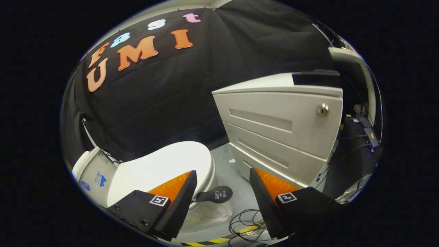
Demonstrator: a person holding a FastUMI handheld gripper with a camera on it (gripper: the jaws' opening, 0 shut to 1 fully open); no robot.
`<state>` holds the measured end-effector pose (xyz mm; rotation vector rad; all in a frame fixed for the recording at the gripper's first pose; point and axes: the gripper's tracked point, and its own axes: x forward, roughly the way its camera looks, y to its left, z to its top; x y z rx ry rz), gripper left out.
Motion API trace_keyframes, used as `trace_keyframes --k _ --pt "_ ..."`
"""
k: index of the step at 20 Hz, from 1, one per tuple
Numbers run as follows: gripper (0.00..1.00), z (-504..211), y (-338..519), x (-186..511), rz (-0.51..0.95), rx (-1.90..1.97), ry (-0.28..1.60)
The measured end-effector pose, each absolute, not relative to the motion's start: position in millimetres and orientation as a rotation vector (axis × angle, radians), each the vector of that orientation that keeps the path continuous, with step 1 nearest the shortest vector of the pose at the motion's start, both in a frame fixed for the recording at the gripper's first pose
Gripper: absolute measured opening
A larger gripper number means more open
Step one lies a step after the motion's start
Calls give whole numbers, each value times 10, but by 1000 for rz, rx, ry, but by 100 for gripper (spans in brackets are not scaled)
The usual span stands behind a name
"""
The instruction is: Open the toilet lid.
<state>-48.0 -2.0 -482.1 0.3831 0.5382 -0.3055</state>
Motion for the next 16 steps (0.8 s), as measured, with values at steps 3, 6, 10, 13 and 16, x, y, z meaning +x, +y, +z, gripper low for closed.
trace_keyframes --k 3,6,10,13,16 --pt "99 -5063 41 -514 -321 467 570" --pt "98 -5192 126 -510 -312 548 596" --pt "86 -5349 239 -625 -350 742 643" --pt "75 -5385 323 -706 -366 941 671" --pt "63 -5400 385 -699 -377 1066 647"
